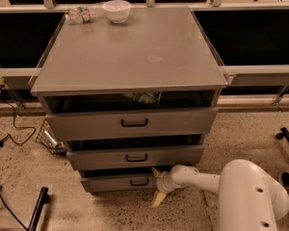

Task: Open bottom drawer

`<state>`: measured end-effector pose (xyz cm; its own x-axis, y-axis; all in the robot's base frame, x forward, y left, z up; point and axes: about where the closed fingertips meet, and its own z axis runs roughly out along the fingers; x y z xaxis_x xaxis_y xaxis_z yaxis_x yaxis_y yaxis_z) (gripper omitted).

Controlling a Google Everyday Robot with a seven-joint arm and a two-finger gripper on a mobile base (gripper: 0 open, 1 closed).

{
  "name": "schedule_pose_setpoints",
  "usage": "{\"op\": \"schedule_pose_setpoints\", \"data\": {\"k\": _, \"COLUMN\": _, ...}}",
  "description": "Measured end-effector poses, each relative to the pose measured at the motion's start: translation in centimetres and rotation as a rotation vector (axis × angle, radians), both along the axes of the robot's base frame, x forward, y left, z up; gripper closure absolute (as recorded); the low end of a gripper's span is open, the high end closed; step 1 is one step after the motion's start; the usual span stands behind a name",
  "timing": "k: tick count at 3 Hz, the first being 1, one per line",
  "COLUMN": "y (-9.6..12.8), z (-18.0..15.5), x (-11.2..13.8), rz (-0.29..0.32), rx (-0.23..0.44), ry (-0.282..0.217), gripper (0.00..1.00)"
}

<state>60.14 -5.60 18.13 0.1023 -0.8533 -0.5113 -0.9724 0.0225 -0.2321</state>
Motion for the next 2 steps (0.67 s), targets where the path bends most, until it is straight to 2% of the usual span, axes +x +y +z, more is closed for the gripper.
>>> {"op": "schedule_pose_setpoints", "data": {"k": 2, "y": -0.99, "z": -1.08, "x": -0.61, "rz": -0.032, "rx": -0.031, "ry": 0.044, "gripper": 0.0}}
